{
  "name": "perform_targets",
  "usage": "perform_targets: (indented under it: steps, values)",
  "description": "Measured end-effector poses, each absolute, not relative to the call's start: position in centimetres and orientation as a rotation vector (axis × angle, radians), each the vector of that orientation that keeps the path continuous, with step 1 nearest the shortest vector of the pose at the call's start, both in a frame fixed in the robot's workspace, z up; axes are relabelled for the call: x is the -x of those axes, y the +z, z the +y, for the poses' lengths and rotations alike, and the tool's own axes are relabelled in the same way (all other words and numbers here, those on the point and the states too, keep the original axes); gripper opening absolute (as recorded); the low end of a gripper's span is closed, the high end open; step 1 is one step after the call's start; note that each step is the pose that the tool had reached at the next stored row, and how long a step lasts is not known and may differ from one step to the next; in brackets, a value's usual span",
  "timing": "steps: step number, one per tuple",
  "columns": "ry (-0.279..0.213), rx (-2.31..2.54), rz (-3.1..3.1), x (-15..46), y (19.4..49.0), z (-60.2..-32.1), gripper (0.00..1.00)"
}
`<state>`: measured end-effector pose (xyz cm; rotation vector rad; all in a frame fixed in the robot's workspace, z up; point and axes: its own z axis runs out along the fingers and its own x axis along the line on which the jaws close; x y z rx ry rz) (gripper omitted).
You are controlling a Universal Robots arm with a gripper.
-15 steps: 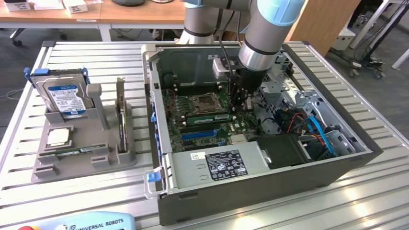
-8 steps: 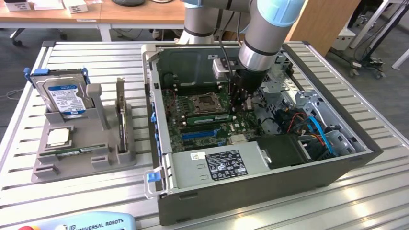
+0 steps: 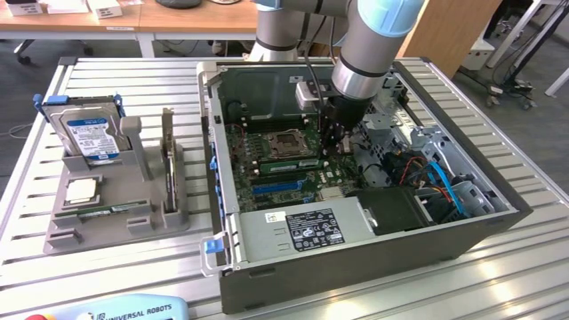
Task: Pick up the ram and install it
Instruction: 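Press down the ram until it locks into place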
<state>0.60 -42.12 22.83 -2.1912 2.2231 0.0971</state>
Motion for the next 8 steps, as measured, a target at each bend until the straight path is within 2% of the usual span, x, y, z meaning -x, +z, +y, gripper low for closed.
perform_targets:
  steps: [8]
  values:
    - [0.097,2.191,2.223,-0.60,23.15,-42.11,0.10]
